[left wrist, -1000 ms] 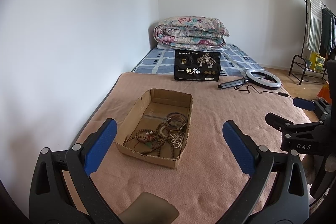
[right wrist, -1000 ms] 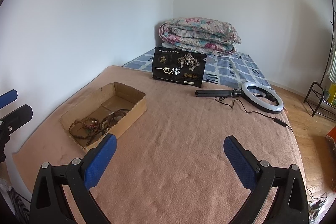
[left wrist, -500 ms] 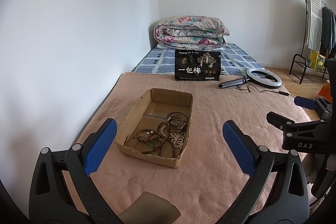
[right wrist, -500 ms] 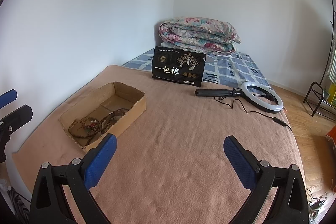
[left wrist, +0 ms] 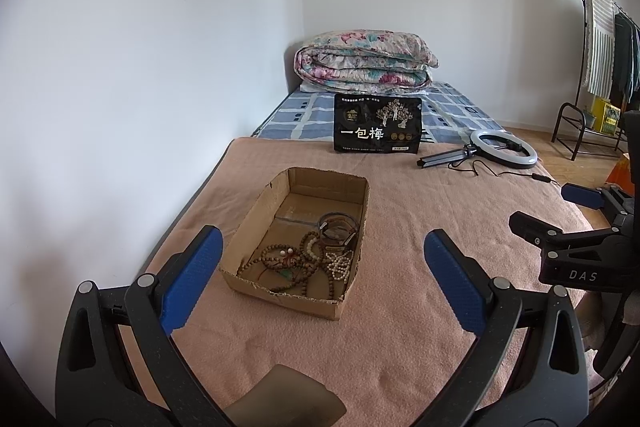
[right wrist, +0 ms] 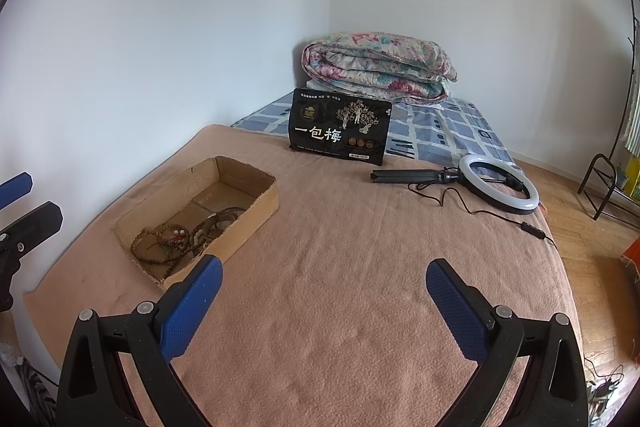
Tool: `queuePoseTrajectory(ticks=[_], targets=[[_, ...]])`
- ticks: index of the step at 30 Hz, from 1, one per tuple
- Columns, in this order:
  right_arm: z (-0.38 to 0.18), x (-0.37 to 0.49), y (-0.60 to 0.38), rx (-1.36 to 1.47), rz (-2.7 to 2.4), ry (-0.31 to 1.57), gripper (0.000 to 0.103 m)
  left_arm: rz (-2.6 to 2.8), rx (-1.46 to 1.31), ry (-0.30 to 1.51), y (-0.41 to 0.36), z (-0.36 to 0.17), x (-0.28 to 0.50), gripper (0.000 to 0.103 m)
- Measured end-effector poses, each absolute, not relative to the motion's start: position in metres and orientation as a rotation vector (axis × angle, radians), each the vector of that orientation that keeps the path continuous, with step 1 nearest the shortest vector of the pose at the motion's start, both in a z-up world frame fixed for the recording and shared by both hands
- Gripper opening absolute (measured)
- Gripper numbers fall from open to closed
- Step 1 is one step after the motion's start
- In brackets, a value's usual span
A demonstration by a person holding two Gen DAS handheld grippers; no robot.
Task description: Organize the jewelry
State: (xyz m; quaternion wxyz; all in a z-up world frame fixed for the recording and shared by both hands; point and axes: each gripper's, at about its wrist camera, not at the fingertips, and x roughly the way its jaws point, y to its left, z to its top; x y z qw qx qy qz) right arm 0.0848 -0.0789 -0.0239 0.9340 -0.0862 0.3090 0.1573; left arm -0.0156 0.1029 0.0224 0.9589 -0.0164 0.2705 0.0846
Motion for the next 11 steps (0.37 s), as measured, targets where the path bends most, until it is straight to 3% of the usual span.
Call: queuePoseTrajectory(ticks=[11], targets=[[-0.0238, 0.085, -0.0797, -0.176, 0.321, 0.633, 0.103, 0.197, -0.011, 0.533, 0.1089, 0.0174, -0.0176, 0.102]])
